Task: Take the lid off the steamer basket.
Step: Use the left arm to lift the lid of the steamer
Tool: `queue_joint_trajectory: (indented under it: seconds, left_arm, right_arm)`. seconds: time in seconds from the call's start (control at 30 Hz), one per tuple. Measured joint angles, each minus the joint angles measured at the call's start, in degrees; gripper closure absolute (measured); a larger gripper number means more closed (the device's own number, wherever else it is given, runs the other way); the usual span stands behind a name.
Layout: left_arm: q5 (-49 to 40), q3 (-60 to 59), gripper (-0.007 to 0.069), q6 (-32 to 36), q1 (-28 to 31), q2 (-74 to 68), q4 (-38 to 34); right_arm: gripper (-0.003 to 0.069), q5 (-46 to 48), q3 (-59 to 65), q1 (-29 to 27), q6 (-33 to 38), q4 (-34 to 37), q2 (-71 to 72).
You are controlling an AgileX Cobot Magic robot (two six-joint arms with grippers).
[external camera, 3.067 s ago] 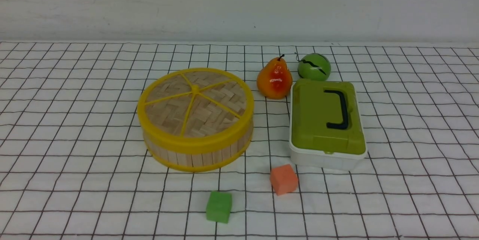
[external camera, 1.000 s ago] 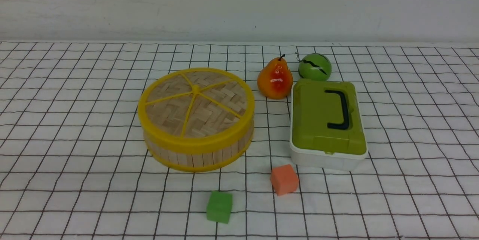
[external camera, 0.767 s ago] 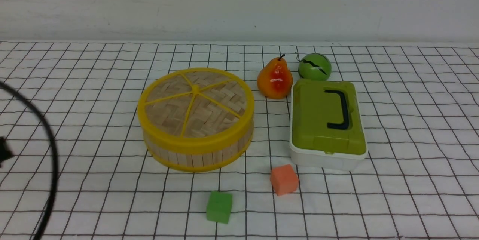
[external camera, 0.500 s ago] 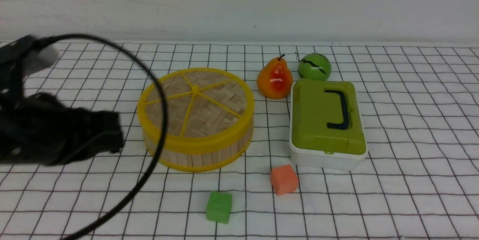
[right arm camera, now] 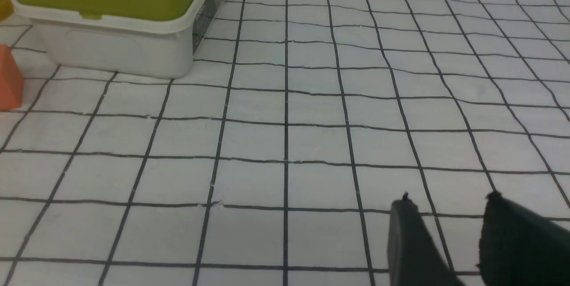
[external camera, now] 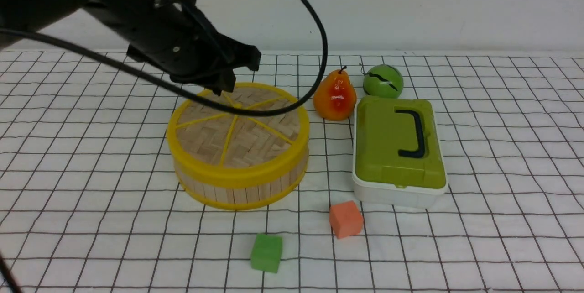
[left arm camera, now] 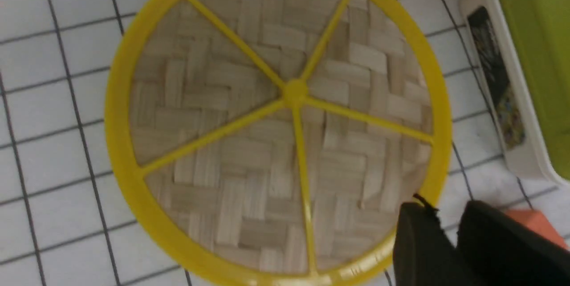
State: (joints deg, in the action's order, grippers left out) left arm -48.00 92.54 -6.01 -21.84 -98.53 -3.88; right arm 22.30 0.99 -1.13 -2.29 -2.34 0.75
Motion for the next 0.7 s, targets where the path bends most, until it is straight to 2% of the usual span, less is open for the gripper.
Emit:
queue_joint_trajectory:
  seconds: [0.1, 0.17, 0.23, 0.47, 0.7]
  left_arm:
    - [2.05, 4.07, 0.0330, -3.13, 0.00, -5.80, 3.38]
    - [3.53, 5.70, 0.0272, -4.45, 0.00, -8.89, 4.22]
    - [4.64, 6.54, 0.0244, -4.88, 0.00, -11.09, 4.40]
    - [6.41, 7.01, 0.0256, -5.23, 0.00, -15.84, 5.40]
    - [8.90, 7.07, 0.0342, -5.40, 0.00, -17.99, 6.88]
  right_arm:
    - [0.0419, 0.00, 0.00, 0.00, 0.00, 0.00, 0.00]
    - [0.0419, 0.00, 0.00, 0.00, 0.00, 0.00, 0.00]
    - [0.0419, 0.00, 0.00, 0.00, 0.00, 0.00, 0.00]
    - [0.0419, 0.00, 0.00, 0.00, 0.00, 0.00, 0.00]
    - [0.0419, 0.00, 0.00, 0.00, 0.00, 0.00, 0.00]
